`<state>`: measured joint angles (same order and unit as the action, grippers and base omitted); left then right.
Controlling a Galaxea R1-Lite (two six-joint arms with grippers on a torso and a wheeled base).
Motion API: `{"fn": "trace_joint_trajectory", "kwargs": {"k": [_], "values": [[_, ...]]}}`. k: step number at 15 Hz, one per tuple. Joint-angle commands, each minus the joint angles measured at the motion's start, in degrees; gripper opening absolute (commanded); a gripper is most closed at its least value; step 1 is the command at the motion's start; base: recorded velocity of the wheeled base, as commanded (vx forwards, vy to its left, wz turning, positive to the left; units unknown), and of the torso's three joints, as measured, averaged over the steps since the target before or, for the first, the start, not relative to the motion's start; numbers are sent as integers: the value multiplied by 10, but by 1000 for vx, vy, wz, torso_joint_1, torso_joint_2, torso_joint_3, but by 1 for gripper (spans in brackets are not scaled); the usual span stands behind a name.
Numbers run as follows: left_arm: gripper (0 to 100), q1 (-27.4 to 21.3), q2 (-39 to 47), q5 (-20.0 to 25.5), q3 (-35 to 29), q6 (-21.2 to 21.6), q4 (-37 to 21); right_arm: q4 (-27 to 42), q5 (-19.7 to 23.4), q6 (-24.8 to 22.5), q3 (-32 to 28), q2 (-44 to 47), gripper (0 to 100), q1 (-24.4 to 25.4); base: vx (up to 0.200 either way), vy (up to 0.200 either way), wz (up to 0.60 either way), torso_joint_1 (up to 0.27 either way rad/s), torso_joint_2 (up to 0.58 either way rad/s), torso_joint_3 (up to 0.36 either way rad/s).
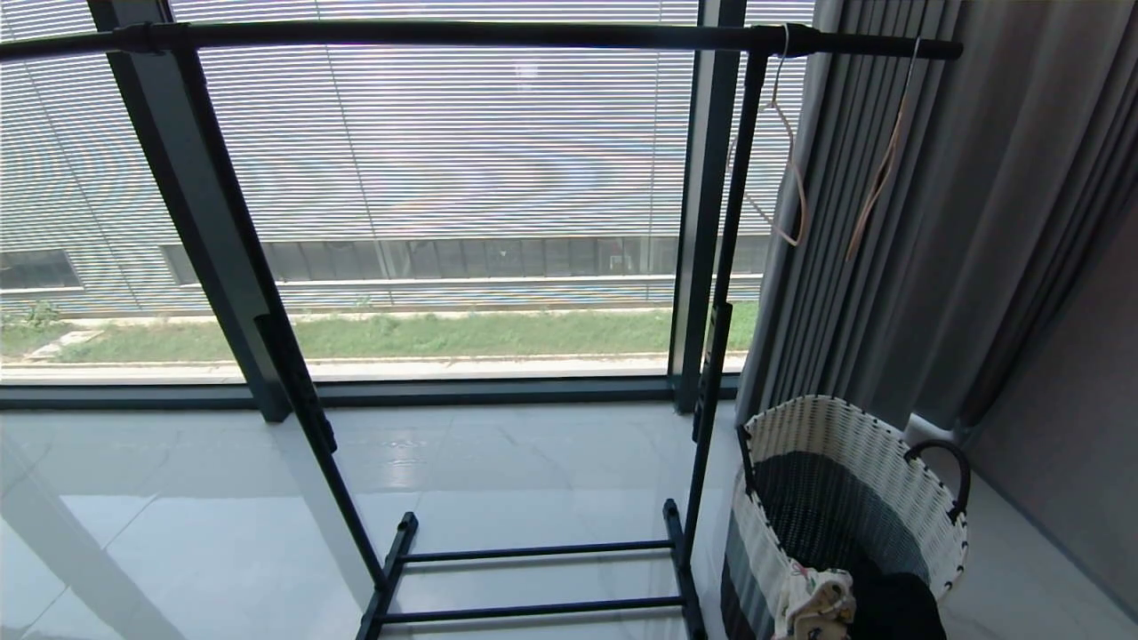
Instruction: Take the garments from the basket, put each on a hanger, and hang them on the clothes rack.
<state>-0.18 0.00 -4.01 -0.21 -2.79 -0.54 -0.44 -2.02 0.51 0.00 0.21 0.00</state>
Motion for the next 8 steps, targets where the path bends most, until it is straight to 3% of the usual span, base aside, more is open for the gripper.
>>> {"fn": "trace_joint_trajectory", "kwargs": {"k": [1, 2, 4, 5, 7, 8], "values": [[100, 0, 1, 0, 0, 0, 0, 0, 0, -7, 0, -1, 100, 0, 0, 0, 0, 0, 0, 0], [100, 0, 1, 0, 0, 0, 0, -1, 7, -35, 0, -2, 100, 0, 0, 0, 0, 0, 0, 0], [100, 0, 1, 0, 0, 0, 0, -4, 88, -60, -25, 8, 100, 3, 0, 0, 0, 0, 0, 0], [100, 0, 1, 0, 0, 0, 0, 8, 103, -61, -97, 88, 100, 18, 0, 0, 0, 0, 0, 0], [100, 0, 1, 0, 0, 0, 0, 11, 102, -103, -148, 216, 100, 47, 0, 0, 0, 0, 0, 0], [100, 0, 1, 0, 0, 0, 0, 14, 101, -186, -151, 335, 100, 46, 0, 0, 0, 0, 0, 0]]}}
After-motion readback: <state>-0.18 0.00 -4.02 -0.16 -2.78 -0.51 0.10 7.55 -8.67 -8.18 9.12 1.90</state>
